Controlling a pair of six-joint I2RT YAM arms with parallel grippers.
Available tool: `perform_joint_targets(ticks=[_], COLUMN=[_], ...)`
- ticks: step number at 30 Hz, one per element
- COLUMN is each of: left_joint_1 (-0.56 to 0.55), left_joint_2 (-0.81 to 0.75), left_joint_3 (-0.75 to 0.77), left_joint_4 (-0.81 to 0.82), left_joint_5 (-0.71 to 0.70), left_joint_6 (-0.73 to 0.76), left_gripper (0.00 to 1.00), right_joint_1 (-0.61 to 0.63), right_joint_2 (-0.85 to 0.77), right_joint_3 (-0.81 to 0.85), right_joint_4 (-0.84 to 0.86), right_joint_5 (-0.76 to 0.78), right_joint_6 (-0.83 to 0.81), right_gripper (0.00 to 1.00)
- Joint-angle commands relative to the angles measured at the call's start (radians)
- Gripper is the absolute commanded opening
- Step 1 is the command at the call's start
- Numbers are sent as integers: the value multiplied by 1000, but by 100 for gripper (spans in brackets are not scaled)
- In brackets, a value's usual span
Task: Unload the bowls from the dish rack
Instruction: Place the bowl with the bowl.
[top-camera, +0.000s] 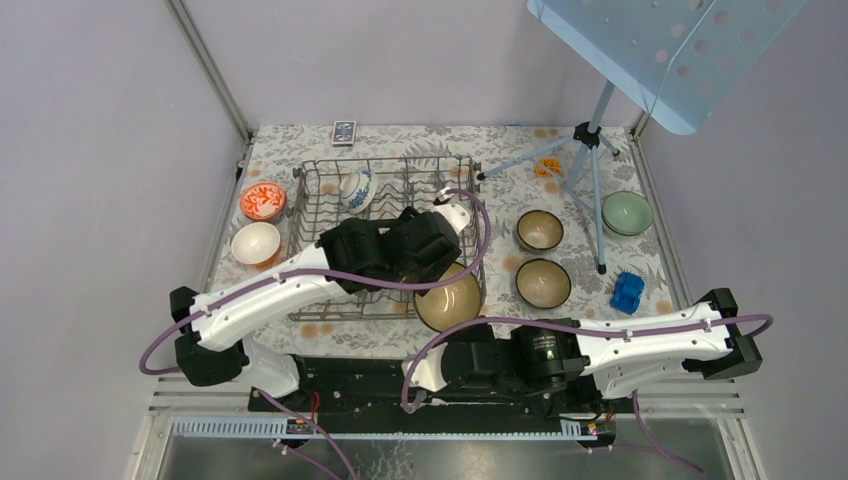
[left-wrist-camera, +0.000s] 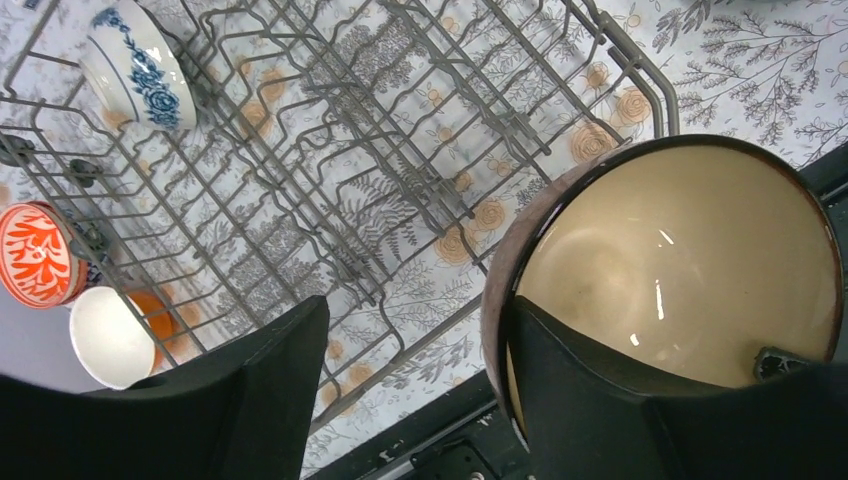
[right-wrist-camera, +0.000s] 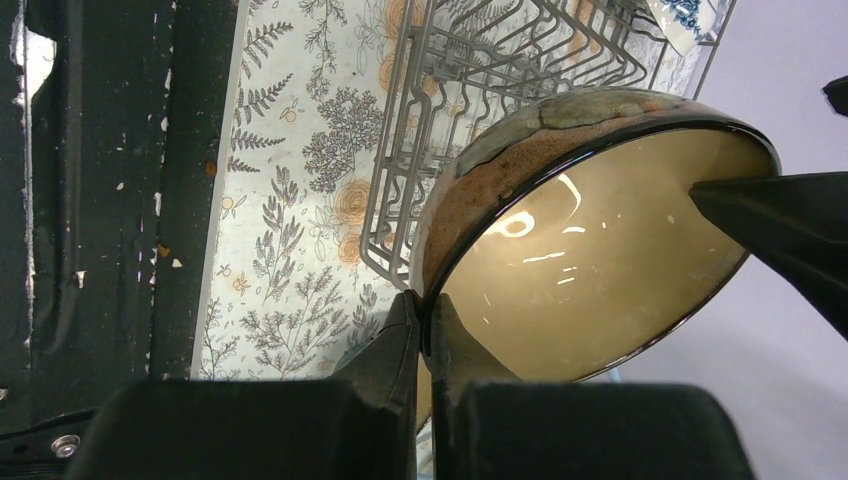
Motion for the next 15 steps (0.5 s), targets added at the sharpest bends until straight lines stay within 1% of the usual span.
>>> perform_joint_targets(ticks=[1, 8, 9, 11, 15], left_joint_1=[-12, -35, -38, -43, -53], left_joint_2=[22, 67, 70, 75, 77], left_joint_3=[8, 8, 6, 4, -4], left_joint_4=[2, 1, 2, 1, 3], left_joint_5=[-2, 20, 23, 26, 36], left_joint_6=[-11, -22, -23, -27, -30], left_gripper=[67, 49, 44, 37, 31], right_joint_1=[11, 14, 13, 15, 15], right_joint_2=[-16, -11, -11, -12, -10], right_joint_3=[24, 37, 39, 39, 43], right_joint_4=[61, 66, 64, 66, 68], right_joint_5=[110, 124, 126, 127, 127], right_joint_6=[-44, -57, -58, -63, -70], right_gripper=[0, 0, 0, 0, 0])
